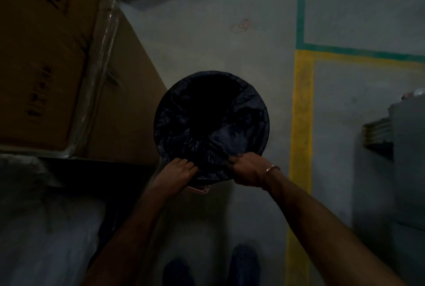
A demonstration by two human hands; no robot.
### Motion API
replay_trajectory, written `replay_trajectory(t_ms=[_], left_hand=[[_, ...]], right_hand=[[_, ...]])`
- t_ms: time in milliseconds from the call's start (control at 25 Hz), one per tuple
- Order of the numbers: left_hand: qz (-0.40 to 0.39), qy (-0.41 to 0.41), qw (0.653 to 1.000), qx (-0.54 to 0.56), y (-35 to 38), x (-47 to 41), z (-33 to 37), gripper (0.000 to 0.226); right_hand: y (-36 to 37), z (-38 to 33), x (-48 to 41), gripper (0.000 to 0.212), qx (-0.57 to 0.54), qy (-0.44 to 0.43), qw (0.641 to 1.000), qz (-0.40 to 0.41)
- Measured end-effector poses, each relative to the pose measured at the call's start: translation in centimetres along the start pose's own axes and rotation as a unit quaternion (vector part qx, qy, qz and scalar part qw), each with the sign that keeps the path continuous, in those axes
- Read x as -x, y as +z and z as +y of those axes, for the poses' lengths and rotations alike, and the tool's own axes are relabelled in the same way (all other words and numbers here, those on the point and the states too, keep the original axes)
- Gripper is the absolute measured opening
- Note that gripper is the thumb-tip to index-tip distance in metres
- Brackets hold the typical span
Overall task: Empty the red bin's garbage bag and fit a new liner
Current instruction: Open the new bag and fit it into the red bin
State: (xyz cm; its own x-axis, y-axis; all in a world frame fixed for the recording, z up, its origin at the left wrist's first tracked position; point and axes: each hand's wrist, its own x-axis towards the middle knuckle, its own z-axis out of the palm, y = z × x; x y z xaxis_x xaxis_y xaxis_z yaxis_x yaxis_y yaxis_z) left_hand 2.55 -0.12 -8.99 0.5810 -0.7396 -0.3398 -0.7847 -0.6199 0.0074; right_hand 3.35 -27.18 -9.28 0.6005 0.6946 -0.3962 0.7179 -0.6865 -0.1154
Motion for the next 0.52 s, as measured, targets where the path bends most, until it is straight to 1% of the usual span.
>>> replay_trajectory(t_ms=[120, 160, 200, 240, 280, 320, 360, 400, 440, 480, 520], left_hand=[[-0.114, 0.008, 0.993, 0.021, 0.4, 1.2, 0.7, 0.034], [-0.124, 0.01, 0.991, 0.044, 0.3, 1.4, 0.8, 0.041], [-0.105, 0.013, 0.992, 0.063, -0.2, 1.4, 0.6, 0.054], [-0.069, 0.016, 0.995, 0.076, -0.7, 1.1, 0.6, 0.068], [-0.011, 0.01, 0.996, 0.086, -1.2, 0.4, 0.5, 0.071], [0.059, -0.013, 0.994, 0.091, -1.6, -0.8, 0.1, 0.064], [0.103, -0.061, 0.989, 0.085, -2.2, -2.3, -0.3, 0.052], [0.108, -0.122, 0.984, 0.072, -2.6, -3.7, -0.6, 0.044], [0.075, -0.18, 0.98, 0.046, -2.7, -5.2, -0.8, 0.048], [0.017, -0.216, 0.976, 0.013, -2.3, -6.5, -0.9, 0.058], [-0.042, -0.228, 0.973, -0.021, -1.3, -7.5, -1.1, 0.066]], right_hand=[[0.0, -1.5, 0.2, 0.03, -0.024, -0.058, 0.997, -0.046], [-0.1, -1.8, 0.2, 0.039, -0.045, -0.072, 0.995, -0.045], [-0.3, -2.0, 0.1, 0.057, -0.063, -0.071, 0.995, -0.033], [-0.5, -2.1, 0.0, 0.07, -0.077, -0.056, 0.995, -0.005], [-0.7, -2.0, -0.5, 0.072, -0.081, -0.036, 0.995, 0.039], [-0.7, -1.6, -1.3, 0.064, -0.076, -0.011, 0.993, 0.094], [-0.9, -1.1, -2.2, 0.053, -0.069, 0.021, 0.986, 0.151], [-1.1, -0.6, -3.3, 0.042, -0.066, 0.062, 0.978, 0.188], [-1.3, -0.1, -4.3, 0.037, -0.069, 0.113, 0.976, 0.175], [-0.9, 0.5, -5.4, 0.041, -0.07, 0.157, 0.977, 0.127], [0.0, 1.0, -6.5, 0.049, -0.068, 0.181, 0.979, 0.059]])
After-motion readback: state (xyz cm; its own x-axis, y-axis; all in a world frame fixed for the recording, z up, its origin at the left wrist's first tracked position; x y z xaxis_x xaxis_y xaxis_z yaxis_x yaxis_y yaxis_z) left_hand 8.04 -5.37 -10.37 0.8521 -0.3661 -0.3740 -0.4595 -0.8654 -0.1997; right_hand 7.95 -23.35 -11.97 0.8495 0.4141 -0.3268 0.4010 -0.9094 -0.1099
